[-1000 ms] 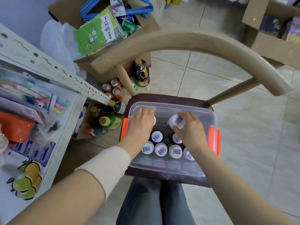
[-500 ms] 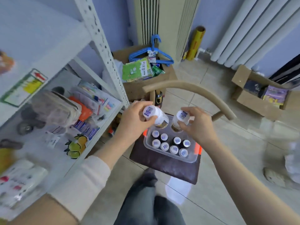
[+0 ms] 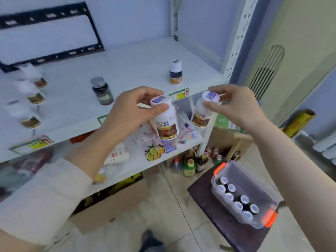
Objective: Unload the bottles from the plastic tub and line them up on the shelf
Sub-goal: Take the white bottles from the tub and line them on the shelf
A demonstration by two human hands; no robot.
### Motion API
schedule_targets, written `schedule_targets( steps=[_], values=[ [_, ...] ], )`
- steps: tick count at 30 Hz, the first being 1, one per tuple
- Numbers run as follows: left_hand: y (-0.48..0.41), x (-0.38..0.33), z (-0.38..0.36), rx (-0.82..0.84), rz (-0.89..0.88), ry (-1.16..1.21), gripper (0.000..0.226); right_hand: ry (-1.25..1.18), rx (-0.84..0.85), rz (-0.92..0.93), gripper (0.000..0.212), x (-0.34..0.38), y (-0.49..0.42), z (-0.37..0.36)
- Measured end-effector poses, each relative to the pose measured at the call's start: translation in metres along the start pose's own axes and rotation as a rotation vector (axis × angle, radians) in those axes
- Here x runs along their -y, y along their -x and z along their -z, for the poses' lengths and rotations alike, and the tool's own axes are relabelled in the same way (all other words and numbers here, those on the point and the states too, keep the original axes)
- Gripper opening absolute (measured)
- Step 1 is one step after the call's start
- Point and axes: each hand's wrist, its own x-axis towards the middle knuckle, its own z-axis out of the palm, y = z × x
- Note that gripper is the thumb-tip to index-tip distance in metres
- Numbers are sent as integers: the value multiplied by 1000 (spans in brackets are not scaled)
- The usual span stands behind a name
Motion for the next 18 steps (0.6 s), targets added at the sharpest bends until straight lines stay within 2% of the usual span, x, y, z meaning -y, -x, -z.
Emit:
schedule_targets(
  steps=[6, 18],
  values=[
    [27, 9, 116, -204, 36, -68, 24, -111, 97, 149, 36, 115, -35, -51],
    [54, 88, 316, -395, 85, -145, 28, -211, 191, 295, 24, 301, -106, -191]
  ],
)
